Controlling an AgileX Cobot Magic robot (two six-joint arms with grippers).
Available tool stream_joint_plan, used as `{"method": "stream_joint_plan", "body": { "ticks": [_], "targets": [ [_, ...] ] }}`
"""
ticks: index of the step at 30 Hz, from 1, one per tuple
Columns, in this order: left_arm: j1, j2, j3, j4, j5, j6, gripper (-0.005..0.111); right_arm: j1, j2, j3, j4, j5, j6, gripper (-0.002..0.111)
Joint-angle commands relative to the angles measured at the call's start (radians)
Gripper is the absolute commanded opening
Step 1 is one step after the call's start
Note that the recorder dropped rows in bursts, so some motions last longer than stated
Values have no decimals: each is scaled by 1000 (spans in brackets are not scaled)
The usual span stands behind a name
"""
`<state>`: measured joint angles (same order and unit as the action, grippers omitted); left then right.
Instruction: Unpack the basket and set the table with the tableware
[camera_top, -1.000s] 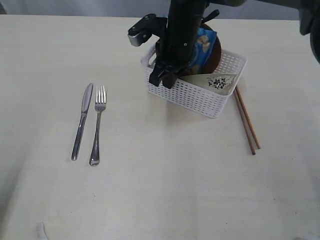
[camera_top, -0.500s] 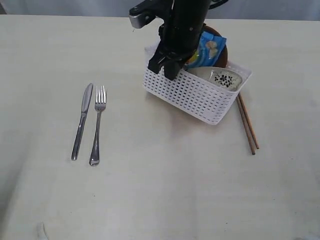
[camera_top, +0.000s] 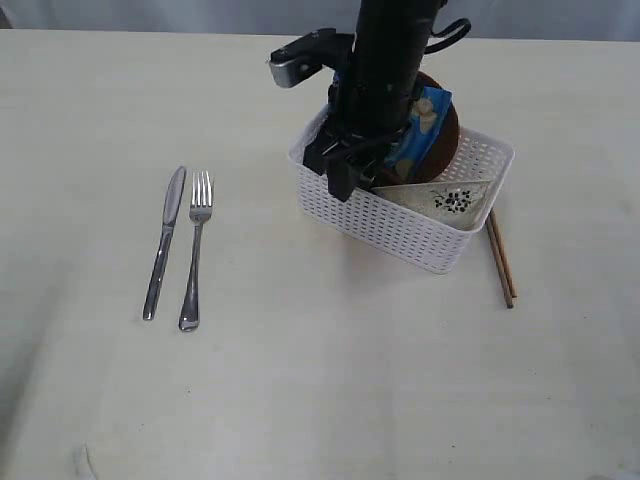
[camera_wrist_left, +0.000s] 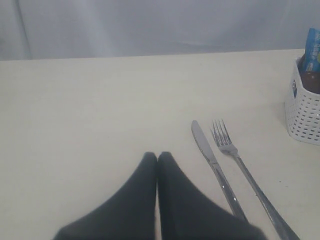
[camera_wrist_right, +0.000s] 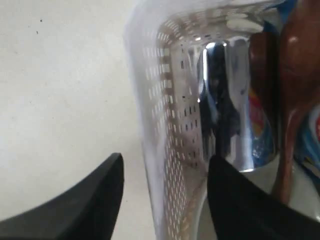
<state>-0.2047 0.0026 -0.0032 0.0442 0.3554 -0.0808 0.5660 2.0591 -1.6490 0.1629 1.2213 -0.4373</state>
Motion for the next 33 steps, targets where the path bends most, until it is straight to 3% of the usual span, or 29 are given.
{"method": "stream_joint_plan", "body": {
  "ticks": [1,9,22,24,29,33],
  "targets": [
    [-5,-3,3,8,-11,-4,0,-5,-59,-1,-72,-67,51,49],
    [-5,-3,3,8,-11,-4,0,-5,-20,-1,-127,-247,102,49],
    [-5,-3,3,8,-11,-4,0,-5,84,-1,-189,-341,161,48],
    [-5,-3,3,8,-11,-4,0,-5,87,-1,-187,-347,161,40],
    [-5,-3,3,8,-11,-4,0,-5,83,-1,-187,-352,161,-1],
    [-5,-3,3,8,-11,-4,0,-5,82,-1,-187,-350,161,0]
  ]
}}
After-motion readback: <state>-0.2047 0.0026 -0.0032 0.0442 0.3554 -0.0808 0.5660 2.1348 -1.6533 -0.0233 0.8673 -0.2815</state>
